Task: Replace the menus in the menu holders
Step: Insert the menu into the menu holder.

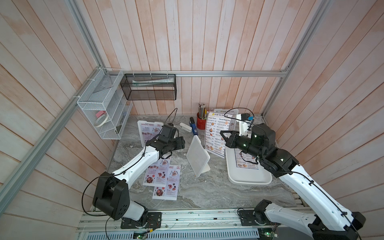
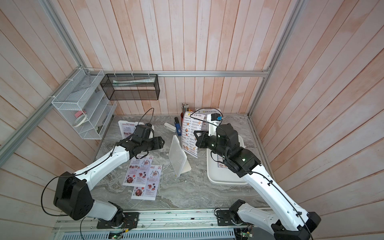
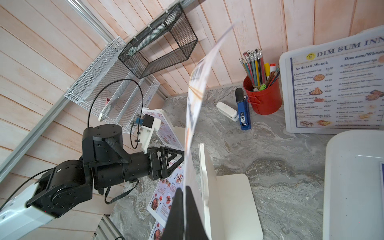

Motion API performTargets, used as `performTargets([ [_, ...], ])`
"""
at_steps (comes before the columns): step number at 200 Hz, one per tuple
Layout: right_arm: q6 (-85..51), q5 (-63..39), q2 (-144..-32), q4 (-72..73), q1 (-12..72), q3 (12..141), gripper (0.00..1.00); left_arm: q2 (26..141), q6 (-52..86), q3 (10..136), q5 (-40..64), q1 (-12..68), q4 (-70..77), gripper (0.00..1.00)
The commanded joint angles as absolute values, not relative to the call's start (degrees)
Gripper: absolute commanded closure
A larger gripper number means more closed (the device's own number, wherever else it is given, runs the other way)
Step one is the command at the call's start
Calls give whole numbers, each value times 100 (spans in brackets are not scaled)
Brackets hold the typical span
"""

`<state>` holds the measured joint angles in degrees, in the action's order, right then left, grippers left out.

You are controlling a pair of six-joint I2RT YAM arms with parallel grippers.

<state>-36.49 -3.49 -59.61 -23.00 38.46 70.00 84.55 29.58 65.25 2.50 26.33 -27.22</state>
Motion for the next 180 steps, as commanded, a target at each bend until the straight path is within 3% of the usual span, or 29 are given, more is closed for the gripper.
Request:
performTargets([
  [1, -3719, -499, -5866, -2268, 3819, 6941, 98, 8518, 2906, 6665, 198, 2632, -2692, 27],
  [180, -3639, -575, -5813, -2275, 3720, 6752, 98, 8578, 2929, 6680, 298, 2678, -2637, 27],
])
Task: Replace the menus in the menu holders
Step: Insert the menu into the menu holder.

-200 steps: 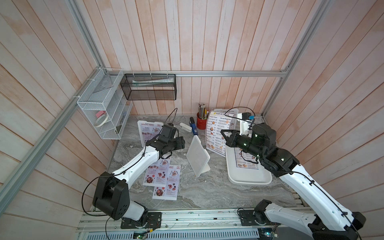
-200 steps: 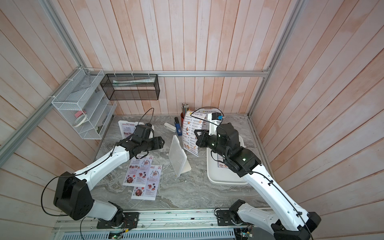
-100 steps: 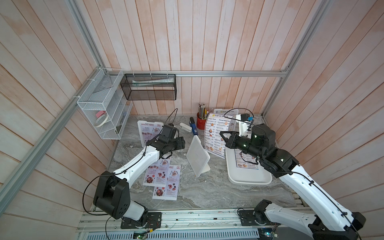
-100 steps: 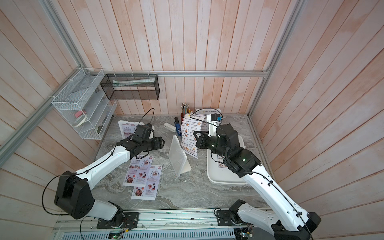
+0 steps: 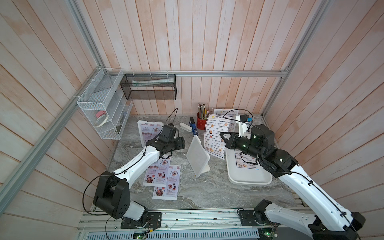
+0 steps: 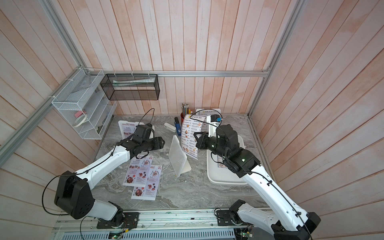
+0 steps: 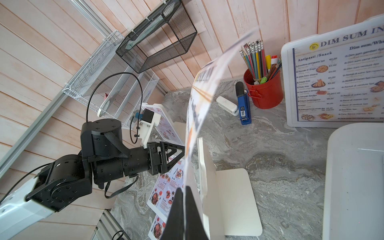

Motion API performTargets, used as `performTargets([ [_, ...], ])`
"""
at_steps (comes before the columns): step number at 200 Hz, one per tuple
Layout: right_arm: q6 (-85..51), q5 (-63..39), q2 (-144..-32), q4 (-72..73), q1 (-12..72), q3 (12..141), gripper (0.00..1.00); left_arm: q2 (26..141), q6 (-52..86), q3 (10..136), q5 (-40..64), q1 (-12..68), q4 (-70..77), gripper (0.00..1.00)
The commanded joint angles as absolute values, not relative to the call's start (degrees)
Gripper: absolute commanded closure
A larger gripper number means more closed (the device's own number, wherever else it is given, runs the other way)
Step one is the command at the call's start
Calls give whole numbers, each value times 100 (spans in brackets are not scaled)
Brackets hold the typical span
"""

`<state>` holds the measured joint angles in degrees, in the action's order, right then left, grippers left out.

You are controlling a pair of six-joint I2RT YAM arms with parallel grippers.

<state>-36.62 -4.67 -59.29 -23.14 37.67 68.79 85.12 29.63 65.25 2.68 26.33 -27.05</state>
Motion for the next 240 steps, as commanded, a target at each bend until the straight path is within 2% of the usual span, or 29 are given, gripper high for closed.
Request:
performTargets([
  [1, -3634, -578, -5811, -2276, 3719, 6742, 98, 8578, 2924, 6689, 303, 2675, -2641, 27],
  [41, -3339, -799, -5752, -1723, 3707, 6460, 98, 8601, 2794, 6893, 260, 2915, -2875, 27],
  [152, -2190, -1135, -5686, 125, 3721, 5431, 97, 8156, 2766, 7108, 158, 2922, -3301, 26],
  [240, -1947, -792, -6259, 805, 3841, 5397, 95, 8151, 2671, 7302, 202, 2918, -3535, 26],
])
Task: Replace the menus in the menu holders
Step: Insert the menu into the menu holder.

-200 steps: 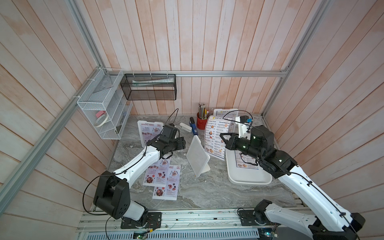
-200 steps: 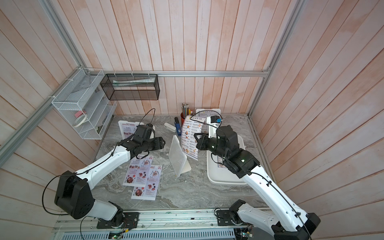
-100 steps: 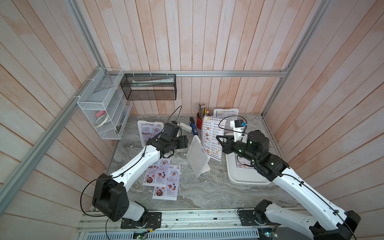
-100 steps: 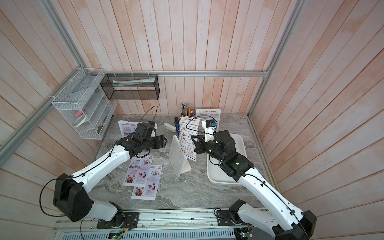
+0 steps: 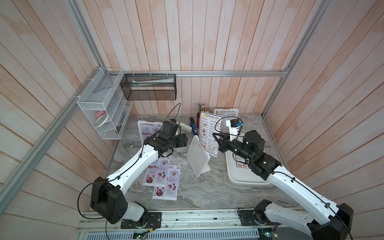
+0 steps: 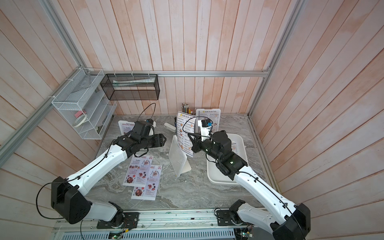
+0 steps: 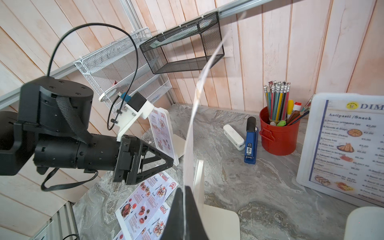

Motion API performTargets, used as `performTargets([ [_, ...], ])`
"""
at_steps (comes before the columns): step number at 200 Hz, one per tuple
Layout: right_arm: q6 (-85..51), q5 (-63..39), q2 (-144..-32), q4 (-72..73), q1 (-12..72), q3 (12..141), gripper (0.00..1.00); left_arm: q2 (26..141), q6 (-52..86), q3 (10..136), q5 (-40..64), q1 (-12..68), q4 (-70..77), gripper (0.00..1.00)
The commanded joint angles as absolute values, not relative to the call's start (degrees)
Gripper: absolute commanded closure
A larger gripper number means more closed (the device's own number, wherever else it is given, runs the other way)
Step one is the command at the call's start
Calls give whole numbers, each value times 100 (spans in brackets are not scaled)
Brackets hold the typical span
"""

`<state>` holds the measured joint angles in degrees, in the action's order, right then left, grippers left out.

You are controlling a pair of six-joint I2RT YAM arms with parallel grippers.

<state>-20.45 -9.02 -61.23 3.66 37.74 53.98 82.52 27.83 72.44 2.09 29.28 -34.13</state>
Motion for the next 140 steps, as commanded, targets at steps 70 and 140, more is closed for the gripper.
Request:
performTargets([
  [70, -1900, -181, -6725, 1206, 4151, 5390, 94, 8042, 2805, 7010, 548, 2913, -3291, 26],
  [140, -1889, 358, -6729, 1930, 4310, 5003, 94, 7880, 2866, 6629, 615, 2904, -3129, 26],
])
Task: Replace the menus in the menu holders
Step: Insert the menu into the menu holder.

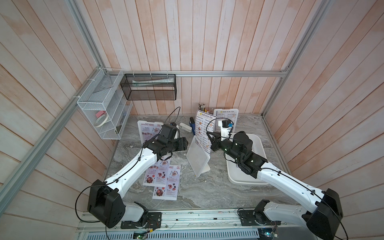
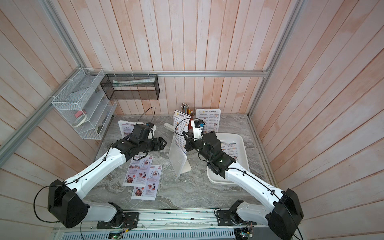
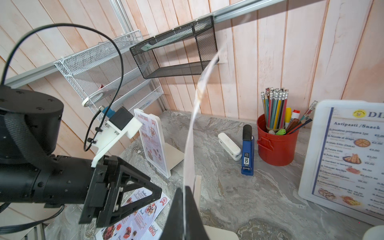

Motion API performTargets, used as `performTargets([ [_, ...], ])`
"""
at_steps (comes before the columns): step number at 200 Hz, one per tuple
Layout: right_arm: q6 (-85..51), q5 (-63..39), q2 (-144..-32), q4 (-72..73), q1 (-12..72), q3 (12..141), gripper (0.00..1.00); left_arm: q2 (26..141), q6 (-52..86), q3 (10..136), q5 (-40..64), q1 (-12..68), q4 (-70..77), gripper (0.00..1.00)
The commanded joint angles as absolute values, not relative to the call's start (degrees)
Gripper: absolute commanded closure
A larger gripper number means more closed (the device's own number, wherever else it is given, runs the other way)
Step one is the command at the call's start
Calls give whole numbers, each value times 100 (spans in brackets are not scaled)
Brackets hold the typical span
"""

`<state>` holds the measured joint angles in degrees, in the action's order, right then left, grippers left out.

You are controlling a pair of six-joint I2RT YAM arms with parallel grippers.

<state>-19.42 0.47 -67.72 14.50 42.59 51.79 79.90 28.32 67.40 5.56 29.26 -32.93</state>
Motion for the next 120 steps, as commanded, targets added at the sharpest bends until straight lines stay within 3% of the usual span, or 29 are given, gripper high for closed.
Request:
performTargets([
  [1, -1885, 359, -6726, 1936, 4313, 4998, 94, 7891, 2870, 6624, 615, 2907, -3129, 26],
  [120, -1873, 554, -6384, 2646, 4465, 4345, 91, 8051, 2786, 6926, 580, 2891, -3190, 26],
])
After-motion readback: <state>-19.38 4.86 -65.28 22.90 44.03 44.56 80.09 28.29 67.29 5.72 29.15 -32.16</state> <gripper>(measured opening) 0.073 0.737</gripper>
